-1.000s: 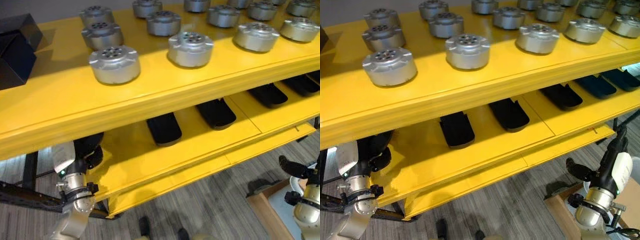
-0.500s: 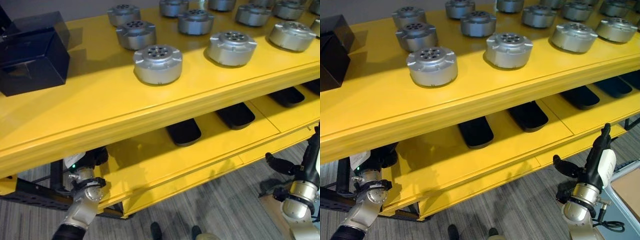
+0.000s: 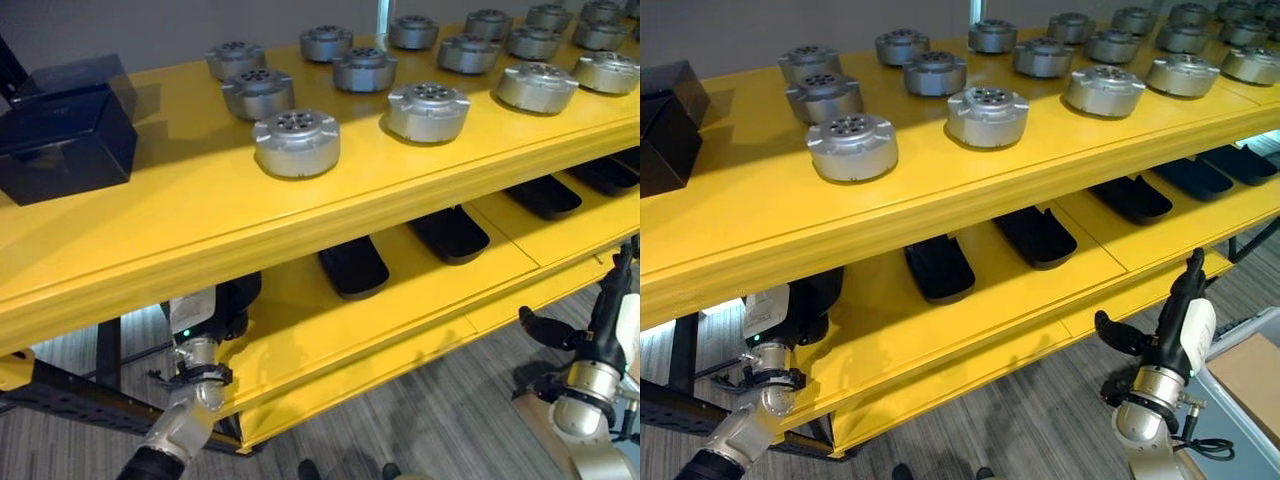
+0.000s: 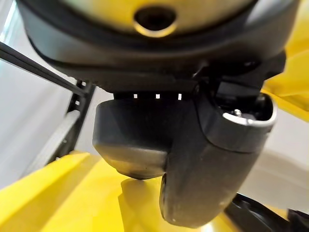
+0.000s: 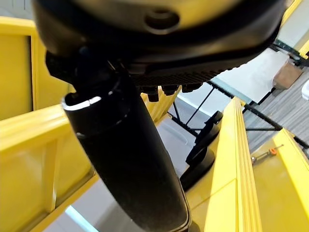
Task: Move parts from the plastic box to the shelf.
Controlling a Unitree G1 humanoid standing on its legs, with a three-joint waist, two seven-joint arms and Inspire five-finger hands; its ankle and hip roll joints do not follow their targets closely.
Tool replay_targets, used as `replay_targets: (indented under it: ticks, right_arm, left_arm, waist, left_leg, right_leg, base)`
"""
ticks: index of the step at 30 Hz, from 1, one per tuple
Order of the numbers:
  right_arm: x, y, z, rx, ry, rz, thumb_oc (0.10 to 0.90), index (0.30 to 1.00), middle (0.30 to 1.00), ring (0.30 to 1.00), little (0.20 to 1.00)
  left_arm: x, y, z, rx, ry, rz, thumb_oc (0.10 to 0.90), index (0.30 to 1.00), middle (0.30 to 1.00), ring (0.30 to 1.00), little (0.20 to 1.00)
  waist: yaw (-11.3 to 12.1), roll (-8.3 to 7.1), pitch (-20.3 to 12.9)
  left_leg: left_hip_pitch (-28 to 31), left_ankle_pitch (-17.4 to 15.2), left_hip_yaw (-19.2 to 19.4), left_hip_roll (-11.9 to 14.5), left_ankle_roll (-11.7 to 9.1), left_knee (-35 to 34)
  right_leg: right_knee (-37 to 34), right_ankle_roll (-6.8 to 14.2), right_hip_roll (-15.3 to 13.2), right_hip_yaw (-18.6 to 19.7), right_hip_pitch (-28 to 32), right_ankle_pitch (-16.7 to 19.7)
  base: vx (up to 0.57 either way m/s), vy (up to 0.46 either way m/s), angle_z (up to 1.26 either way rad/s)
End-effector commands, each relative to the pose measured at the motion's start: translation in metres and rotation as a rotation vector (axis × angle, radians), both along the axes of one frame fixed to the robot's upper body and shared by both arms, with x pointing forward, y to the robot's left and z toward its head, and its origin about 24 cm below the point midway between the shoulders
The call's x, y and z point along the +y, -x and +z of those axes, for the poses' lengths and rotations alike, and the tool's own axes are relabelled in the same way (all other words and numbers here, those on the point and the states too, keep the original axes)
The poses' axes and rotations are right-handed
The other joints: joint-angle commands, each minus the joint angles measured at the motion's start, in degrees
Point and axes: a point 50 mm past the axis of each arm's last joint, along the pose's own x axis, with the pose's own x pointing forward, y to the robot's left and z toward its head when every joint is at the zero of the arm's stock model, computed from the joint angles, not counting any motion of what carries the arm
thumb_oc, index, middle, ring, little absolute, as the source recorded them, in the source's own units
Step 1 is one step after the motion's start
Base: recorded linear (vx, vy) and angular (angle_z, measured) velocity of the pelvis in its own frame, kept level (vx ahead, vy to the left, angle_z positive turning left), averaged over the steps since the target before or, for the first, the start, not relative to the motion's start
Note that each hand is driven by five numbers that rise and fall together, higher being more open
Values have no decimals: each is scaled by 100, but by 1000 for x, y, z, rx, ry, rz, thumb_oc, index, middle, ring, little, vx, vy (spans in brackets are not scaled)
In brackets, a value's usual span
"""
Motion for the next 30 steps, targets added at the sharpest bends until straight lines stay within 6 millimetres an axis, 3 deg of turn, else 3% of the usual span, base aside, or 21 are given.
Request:
replay_targets:
  ticks: [1, 13, 30]
  right_arm:
    - [-8, -21, 59, -301, 93, -19, 900, 1000, 1000, 1000, 1000]
    - [-6, -30, 69, -348, 86, 8, 900, 1000, 1000, 1000, 1000]
    - [2, -45, 79, -334, 113, 105, 900, 1000, 1000, 1000, 1000]
  left_arm:
    - [-9, -11, -1, 59, -11, -108, 400, 300, 300, 300, 300]
    - [-13, -2, -16, 119, -10, -115, 400, 300, 300, 300, 300]
    - [-14, 18, -52, 243, 47, -48, 400, 300, 300, 300, 300]
  waist:
    - [95, -104, -111]
    - [211, -67, 10]
    - [377, -53, 160]
  left_leg:
    - [507, -1019, -12, 343, -134, 10]
    - [430, -850, -214, 562, -317, 32]
    - [147, -501, -588, 938, -563, 265]
  right_leg:
    - [431, 99, 76, -195, -399, -277]
    - [453, -107, 273, -295, -384, -405]
    - [838, -397, 500, -424, -415, -682]
  base:
    - [-67, -76, -5]
    - [-74, -89, 0]
    - [-37, -67, 7]
